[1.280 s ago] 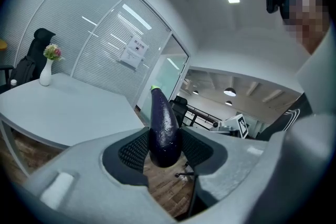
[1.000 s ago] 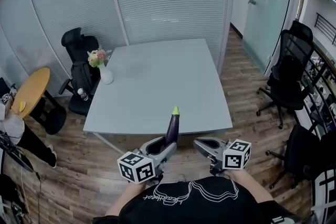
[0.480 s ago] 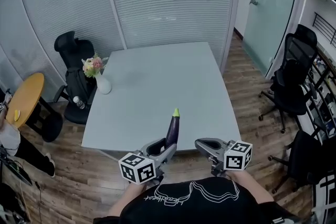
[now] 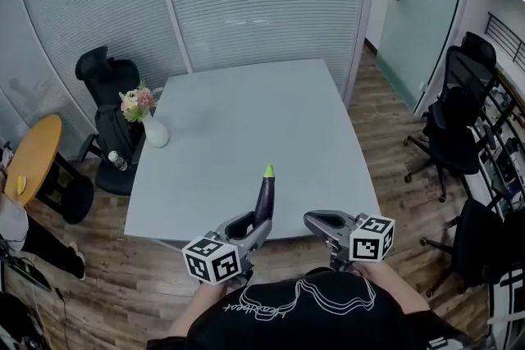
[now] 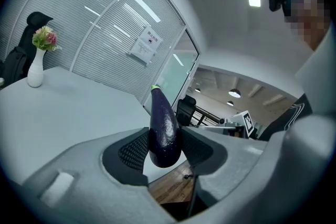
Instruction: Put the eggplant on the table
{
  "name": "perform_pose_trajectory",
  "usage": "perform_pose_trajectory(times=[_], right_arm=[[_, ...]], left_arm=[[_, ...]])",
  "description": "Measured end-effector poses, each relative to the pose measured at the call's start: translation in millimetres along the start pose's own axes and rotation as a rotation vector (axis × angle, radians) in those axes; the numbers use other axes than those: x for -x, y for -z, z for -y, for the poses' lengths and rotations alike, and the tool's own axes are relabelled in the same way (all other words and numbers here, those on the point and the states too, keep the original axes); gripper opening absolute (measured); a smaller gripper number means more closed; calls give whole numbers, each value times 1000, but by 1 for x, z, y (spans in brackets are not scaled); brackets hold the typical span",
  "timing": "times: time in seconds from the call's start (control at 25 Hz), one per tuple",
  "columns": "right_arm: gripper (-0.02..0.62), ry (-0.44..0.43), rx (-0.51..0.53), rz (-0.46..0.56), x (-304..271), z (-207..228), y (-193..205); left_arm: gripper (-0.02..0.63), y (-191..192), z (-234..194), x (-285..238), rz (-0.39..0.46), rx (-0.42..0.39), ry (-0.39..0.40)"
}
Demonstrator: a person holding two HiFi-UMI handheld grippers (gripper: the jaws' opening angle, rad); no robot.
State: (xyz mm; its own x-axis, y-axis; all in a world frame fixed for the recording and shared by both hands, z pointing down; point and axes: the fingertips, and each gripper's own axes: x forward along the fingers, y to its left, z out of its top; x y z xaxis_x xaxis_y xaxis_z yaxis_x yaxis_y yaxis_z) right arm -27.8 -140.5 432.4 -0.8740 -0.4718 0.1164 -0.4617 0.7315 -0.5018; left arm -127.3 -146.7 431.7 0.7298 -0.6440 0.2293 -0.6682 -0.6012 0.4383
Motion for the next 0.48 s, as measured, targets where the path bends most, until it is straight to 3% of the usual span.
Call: perform_pose_trajectory(times=[0.48], right_arm=[[9,-44,-35,-17,-23,39,-17]], left_arm=[[199,-7,-32,-34,-42,-10,-70]])
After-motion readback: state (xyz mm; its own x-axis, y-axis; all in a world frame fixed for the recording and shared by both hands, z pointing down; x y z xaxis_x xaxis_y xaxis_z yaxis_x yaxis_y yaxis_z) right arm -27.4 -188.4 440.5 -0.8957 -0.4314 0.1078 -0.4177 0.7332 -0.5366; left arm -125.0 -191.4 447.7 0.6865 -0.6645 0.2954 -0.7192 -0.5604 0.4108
